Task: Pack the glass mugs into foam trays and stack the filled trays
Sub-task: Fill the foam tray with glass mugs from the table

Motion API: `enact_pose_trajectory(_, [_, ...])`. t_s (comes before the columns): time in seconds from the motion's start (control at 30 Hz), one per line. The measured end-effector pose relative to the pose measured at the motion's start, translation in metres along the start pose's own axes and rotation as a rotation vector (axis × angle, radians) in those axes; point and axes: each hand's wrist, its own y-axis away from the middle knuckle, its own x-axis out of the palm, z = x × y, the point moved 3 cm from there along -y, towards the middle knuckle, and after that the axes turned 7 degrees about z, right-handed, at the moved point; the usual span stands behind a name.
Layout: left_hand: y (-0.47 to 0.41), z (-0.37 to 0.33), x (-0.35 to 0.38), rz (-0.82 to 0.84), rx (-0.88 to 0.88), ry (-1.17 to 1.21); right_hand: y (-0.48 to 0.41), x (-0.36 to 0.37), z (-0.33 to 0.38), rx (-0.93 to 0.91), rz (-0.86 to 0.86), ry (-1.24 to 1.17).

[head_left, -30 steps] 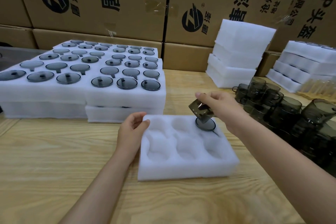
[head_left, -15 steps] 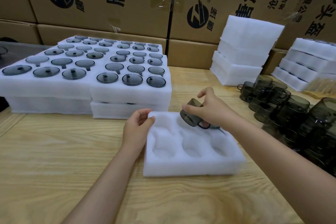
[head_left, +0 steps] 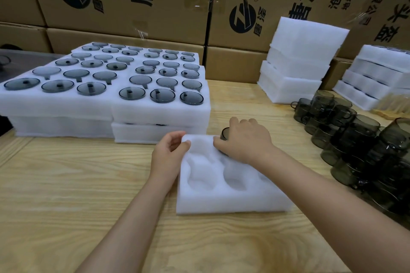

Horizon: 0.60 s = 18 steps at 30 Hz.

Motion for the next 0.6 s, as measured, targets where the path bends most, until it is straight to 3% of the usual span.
enact_pose_trajectory(0.13, [0.003, -0.004, 0.001, 0.004, 0.012, -0.041, 0.000, 0.010, 0.001, -0.011, 0.036, 0.058])
enact_pose_trajectory(0.3, [0.014, -0.033, 0.002, 0.077, 0.295, -0.355, -0.001, 0.010, -0.016, -0.041, 0.069, -0.384])
enact_pose_trajectory(0.43, [0.029, -0.054, 0.028, 0.393, 0.355, -0.547, 0.000, 0.020, -0.028, 0.020, 0.136, -0.363])
enact_pose_trajectory(0.5, [0.035, -0.051, 0.048, 0.592, 0.371, -0.806, 0.002, 0.024, -0.027, 0.035, 0.174, -0.286])
enact_pose_trajectory(0.6, [0.034, -0.041, 0.058, 0.690, 0.341, -1.231, 0.005, 0.030, -0.024, 0.022, 0.204, -0.042])
